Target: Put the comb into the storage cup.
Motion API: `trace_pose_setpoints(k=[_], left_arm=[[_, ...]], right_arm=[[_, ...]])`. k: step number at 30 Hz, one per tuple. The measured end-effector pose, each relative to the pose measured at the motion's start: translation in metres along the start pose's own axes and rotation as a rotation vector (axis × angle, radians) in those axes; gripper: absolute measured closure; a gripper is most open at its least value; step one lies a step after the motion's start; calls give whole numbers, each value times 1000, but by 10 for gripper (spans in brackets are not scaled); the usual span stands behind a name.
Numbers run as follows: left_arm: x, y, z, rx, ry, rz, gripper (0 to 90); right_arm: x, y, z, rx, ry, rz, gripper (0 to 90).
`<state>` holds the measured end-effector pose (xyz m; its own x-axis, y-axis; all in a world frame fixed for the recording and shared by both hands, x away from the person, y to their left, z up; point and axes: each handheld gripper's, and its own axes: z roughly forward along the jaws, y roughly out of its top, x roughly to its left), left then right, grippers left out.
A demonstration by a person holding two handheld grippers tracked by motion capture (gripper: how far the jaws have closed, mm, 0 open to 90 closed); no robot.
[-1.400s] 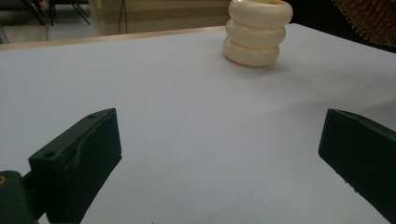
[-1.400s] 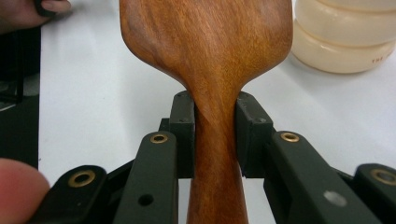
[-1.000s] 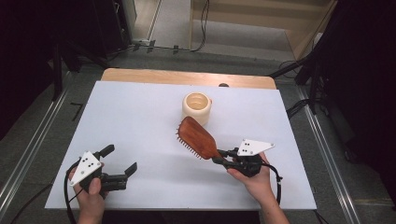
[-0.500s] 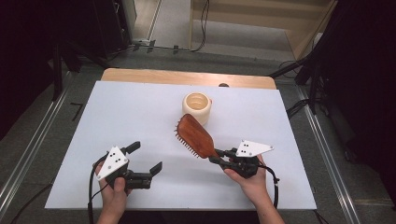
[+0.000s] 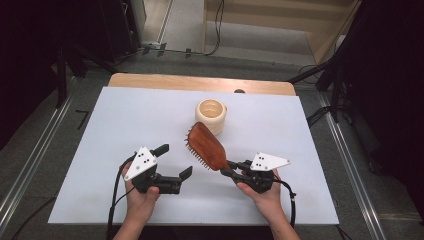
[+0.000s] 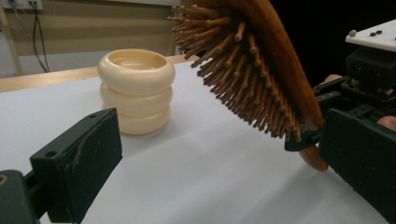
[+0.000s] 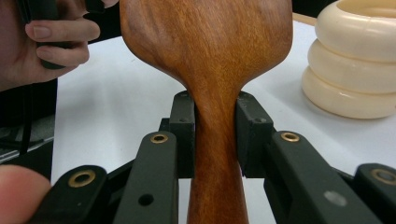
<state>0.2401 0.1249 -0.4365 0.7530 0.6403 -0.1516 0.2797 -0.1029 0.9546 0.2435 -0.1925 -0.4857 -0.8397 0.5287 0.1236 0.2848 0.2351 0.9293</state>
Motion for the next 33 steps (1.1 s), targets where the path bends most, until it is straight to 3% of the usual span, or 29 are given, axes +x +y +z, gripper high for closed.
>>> trace_pose_setpoints(k=[4,11,13,15,22,26,33], left_arm=[[-3,5,5,-16,-28,-21,0],[-11,10,13,-16,-38,-25,0],[-12,11,15,-6,-12,-39,0],[-11,11,19,1,-16,-69,3],[-18,12,27,8,-21,-63,39],[-22,14,32,0,20,-64,76],[-26,17,38,-2,49,-94,148]], right_arm=[[3,0,2,-3,-1,-6,702],[8,1,5,-6,-3,-23,701],[10,2,6,-11,-1,-24,702],[12,2,7,-16,-3,-31,702],[18,3,10,-25,-20,-45,702],[23,4,13,-38,-17,-52,702],[32,6,16,-59,-39,-57,701]])
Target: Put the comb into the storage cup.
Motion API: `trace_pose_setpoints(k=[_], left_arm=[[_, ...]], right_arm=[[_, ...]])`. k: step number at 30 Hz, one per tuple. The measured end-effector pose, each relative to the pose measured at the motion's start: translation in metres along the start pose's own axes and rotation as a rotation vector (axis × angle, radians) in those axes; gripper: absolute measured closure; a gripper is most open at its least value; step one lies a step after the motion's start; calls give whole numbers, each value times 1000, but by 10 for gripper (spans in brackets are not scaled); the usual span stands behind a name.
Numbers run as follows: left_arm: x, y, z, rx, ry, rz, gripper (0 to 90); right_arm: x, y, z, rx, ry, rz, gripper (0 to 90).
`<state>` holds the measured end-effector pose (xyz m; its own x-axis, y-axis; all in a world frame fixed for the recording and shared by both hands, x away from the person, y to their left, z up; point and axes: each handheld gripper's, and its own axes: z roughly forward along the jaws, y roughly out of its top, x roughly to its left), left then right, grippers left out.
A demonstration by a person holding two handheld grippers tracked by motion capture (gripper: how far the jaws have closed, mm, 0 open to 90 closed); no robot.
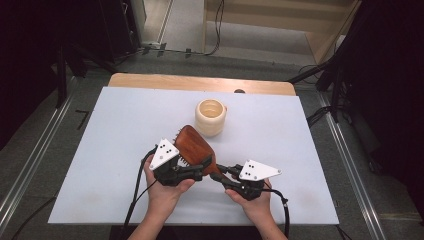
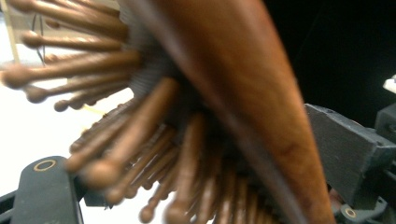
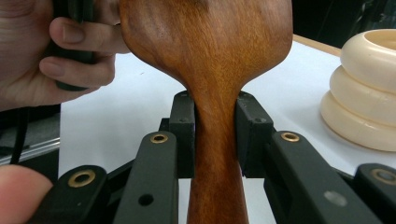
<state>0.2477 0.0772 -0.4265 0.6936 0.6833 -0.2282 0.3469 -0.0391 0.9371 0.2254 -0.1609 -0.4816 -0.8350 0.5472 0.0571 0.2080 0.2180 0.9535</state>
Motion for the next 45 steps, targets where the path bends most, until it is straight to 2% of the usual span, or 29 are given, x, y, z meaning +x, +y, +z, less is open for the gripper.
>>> trace_pose_setpoints(k=[3,4,5,6,10,11,13,14,15,16,19,23,27,29,31,32,34,35,36,39,41,43,45], left_arm=[[1,0,1,-13,25,-28,199],[2,0,1,-21,29,-42,243],[2,0,1,-21,29,-42,257],[3,0,2,-16,36,-60,267],[2,0,3,-7,38,-73,323],[2,-1,3,-6,26,-77,323],[3,-1,3,-3,-11,-90,394],[3,-1,3,-3,-11,-90,428],[4,0,2,-15,-52,-102,454],[4,0,2,-15,-52,-102,475],[3,0,3,-20,-104,-88,507],[5,0,6,-11,-147,-103,545],[6,2,7,7,-156,-90,554],[6,4,7,16,-161,-69,561],[7,5,7,19,-168,-67,563],[8,6,6,16,-173,-65,565],[8,8,6,15,-159,-54,566],[9,8,6,15,-160,-54,566],[9,9,6,17,-163,-58,567],[11,10,6,13,-157,-53,568],[12,12,5,6,-156,-55,568],[13,14,4,1,-156,-54,567],[15,16,3,-4,-146,-46,567]], right_arm=[[3,0,1,-2,-24,9,701],[3,-1,2,-6,-31,9,701],[4,-1,2,-9,-38,15,701],[4,-1,3,-10,-47,20,701],[5,-4,5,-7,-59,37,700],[5,-4,5,-7,-59,37,700],[4,-6,7,2,-58,39,699],[4,-6,8,6,-57,36,698],[4,-6,8,12,-57,33,697],[4,-7,9,11,-57,33,697],[5,-7,10,9,-63,29,697],[2,-9,9,15,-53,36,694],[0,-9,8,11,-39,53,671],[0,-8,6,19,-27,60,608],[-1,-8,4,23,-12,47,551],[-1,-7,3,31,-9,41,551],[-1,-7,1,44,2,34,460],[-1,-7,1,44,2,34,460],[-2,-7,-2,52,3,43,392],[-4,-8,-6,37,5,47,335],[-5,-9,-11,16,4,53,233],[-8,-10,-19,2,-18,59,100],[-10,-11,-21,1,-19,60,99]])
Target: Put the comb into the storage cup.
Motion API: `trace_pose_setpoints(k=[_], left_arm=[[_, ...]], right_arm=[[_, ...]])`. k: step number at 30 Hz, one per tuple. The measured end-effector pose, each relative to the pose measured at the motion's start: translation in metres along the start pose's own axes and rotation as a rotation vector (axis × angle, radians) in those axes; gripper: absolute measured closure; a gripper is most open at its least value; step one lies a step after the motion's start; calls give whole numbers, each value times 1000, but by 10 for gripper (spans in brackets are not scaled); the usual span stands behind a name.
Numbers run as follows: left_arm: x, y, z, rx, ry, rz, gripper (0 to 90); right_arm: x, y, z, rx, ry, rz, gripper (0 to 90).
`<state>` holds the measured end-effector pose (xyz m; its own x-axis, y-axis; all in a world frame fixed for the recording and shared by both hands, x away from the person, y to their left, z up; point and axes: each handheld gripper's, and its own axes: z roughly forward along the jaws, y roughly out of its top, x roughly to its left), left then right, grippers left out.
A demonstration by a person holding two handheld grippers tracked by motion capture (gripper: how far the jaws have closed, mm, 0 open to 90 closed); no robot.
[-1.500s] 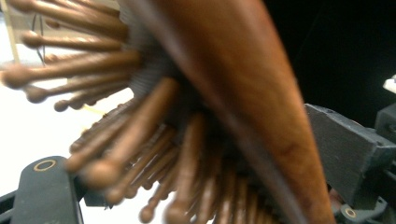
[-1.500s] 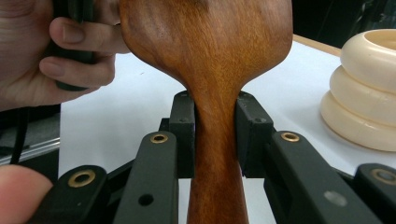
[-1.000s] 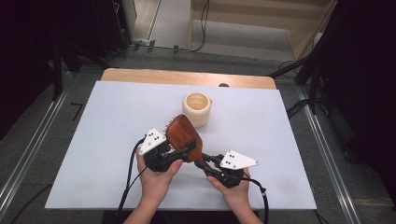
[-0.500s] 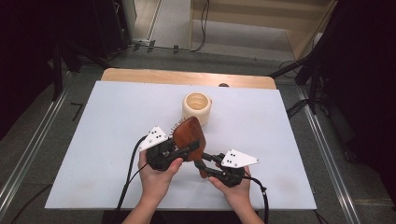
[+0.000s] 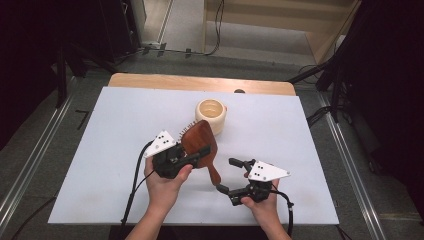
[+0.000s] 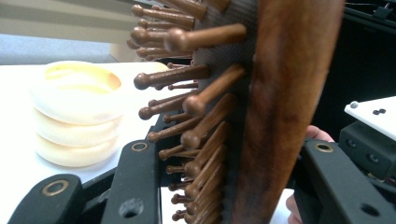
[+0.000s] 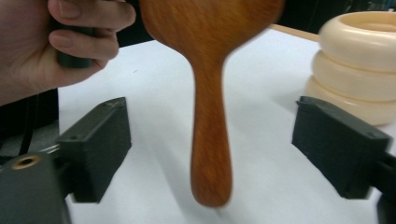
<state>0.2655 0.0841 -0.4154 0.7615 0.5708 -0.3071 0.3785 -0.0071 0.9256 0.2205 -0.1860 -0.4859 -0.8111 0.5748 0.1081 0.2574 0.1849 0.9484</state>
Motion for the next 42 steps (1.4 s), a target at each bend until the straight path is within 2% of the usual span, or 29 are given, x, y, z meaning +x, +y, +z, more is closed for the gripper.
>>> trace_pose_setpoints(k=[2,4,6,8,10,17,22,29,33,42], left_arm=[[2,2,-1,-8,-6,-5,567],[4,4,-3,-13,1,-6,567],[6,5,-4,-15,6,-6,567],[8,7,-6,-21,8,-9,567],[10,8,-7,-23,15,-5,566],[16,15,-13,-30,30,2,566],[22,19,-16,-39,40,-8,565],[30,24,-16,-44,43,-14,564],[33,28,-15,-47,40,-17,563],[38,38,-13,-56,45,-8,563]], right_arm=[[-6,-4,-9,-5,-28,17,86],[-8,-6,-12,-9,-34,24,83],[-11,-8,-18,-12,-58,29,0],[-14,-9,-23,-20,-65,39,0],[-16,-11,-28,-24,-99,43,0],[-23,-20,-45,2,-132,36,0],[-27,-25,-55,2,-155,25,0],[-38,-33,-76,-18,-195,53,0],[-43,-39,-88,-10,-231,63,0],[-50,-48,-103,-3,-253,76,0]])
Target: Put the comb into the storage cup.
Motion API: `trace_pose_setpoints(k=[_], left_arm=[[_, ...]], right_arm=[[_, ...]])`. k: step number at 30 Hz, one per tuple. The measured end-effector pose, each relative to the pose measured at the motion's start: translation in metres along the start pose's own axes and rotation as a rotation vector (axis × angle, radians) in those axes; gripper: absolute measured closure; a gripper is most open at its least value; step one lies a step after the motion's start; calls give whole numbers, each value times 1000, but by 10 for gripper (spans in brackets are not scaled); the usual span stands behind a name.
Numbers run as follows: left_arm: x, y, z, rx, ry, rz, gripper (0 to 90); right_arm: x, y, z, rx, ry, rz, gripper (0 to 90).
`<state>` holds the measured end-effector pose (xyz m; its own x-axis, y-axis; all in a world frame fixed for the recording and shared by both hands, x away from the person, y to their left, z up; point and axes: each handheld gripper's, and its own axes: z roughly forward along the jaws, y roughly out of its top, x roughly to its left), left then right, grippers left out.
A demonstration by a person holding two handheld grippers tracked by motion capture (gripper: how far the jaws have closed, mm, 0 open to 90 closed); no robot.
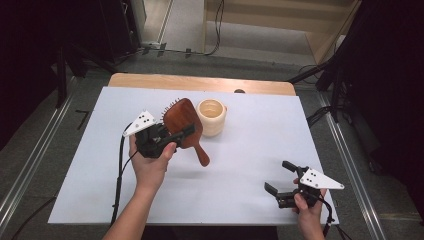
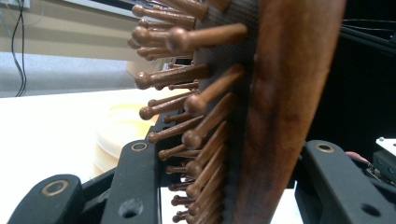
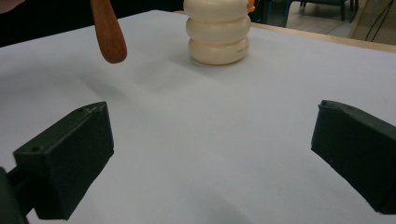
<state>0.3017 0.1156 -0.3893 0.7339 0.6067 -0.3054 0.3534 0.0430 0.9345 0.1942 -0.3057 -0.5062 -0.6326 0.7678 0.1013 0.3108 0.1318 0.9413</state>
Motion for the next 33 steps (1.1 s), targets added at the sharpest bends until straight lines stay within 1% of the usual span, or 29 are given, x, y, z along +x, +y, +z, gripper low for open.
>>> trace_pose_setpoints(k=[4,8,12,19,23,29,33], left_arm=[[2,4,2,-13,0,-4,563],[4,8,3,-12,6,6,563],[7,12,4,-15,10,6,564],[13,20,8,-24,22,5,563],[16,26,11,-34,23,-1,562],[19,33,16,-35,31,7,562],[21,37,18,-44,32,0,561]], right_arm=[[-5,-5,-8,4,-17,11,0],[-7,-7,-14,8,-27,11,0],[-12,-12,-20,20,-39,15,0],[-17,-14,-29,8,-56,33,0],[-19,-15,-29,11,-61,39,0],[-20,-17,-27,12,-50,34,0],[-20,-18,-26,11,-47,44,0]])
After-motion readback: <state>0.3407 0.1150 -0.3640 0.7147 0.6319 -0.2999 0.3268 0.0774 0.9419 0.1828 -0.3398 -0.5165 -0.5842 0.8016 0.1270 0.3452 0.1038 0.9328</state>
